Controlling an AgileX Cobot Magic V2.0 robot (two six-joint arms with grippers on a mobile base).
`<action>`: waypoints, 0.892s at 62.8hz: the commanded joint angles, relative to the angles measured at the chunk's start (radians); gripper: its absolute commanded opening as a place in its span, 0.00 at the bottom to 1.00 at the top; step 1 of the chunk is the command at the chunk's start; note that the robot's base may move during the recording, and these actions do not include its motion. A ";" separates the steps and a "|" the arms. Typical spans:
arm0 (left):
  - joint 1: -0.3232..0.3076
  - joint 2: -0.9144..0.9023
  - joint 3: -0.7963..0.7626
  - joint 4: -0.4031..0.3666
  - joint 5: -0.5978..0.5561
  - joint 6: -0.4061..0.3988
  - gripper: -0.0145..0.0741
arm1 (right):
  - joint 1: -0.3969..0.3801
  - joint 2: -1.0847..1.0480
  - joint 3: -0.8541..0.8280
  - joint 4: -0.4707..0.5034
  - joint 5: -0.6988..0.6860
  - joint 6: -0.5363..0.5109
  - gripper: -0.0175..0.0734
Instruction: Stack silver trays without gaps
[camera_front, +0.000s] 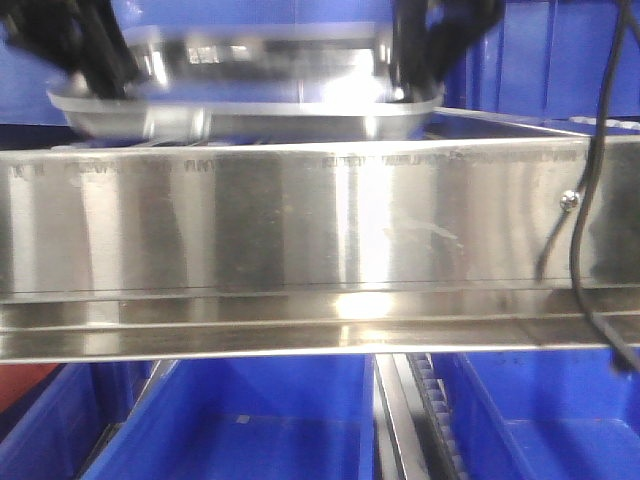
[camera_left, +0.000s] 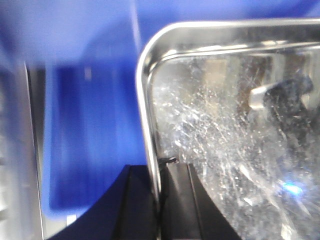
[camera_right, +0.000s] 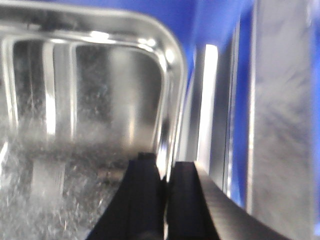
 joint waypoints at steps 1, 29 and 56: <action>-0.001 -0.075 -0.015 0.003 -0.033 -0.008 0.14 | 0.030 -0.046 0.000 -0.094 -0.008 0.024 0.13; -0.001 -0.311 -0.015 0.028 -0.060 -0.049 0.14 | 0.135 -0.177 -0.029 -0.228 -0.010 0.128 0.13; -0.001 -0.364 -0.015 0.028 -0.131 -0.051 0.14 | 0.145 -0.233 -0.035 -0.244 -0.070 0.128 0.13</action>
